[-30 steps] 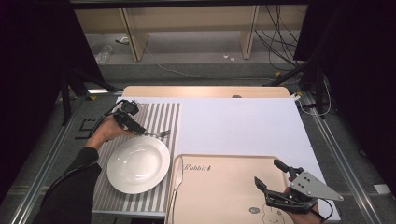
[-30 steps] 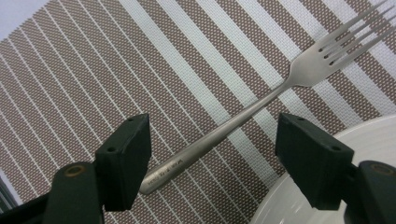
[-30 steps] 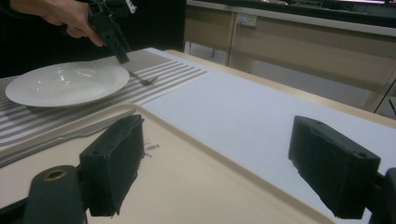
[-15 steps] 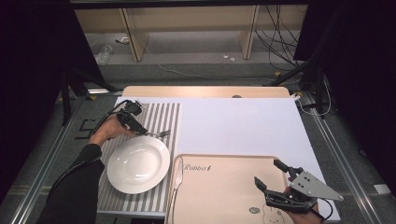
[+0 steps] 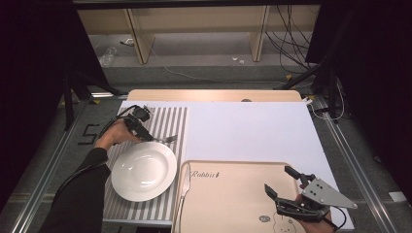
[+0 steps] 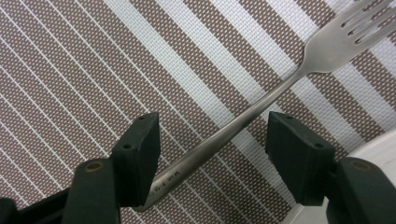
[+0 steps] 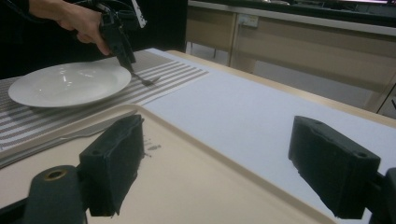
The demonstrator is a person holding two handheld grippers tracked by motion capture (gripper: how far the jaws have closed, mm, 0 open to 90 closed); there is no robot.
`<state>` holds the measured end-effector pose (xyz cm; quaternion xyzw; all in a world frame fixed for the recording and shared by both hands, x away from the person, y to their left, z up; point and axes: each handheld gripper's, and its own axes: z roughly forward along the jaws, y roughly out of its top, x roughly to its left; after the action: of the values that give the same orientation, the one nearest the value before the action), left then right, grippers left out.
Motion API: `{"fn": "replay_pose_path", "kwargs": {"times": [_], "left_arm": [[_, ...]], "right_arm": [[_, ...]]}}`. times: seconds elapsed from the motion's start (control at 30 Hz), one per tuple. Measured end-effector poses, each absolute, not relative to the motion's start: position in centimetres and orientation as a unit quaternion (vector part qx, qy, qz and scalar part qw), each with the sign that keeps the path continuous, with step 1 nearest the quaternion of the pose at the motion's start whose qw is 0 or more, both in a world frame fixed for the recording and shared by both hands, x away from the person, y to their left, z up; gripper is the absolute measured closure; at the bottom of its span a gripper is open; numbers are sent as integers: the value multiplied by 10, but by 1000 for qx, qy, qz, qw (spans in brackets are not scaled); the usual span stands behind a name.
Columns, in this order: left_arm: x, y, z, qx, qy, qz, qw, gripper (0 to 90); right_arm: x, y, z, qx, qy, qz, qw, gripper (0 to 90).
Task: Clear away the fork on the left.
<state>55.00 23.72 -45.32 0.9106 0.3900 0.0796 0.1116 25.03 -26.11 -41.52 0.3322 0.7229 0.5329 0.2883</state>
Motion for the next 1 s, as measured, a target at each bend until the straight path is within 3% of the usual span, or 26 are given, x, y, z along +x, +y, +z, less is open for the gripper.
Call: {"fn": "replay_pose_path", "kwargs": {"times": [1.0], "left_arm": [[553, 234, -461, 919, 380, 54, 90, 510]], "right_arm": [[250, -261, -415, 329, 724, 533, 289, 189]]}}
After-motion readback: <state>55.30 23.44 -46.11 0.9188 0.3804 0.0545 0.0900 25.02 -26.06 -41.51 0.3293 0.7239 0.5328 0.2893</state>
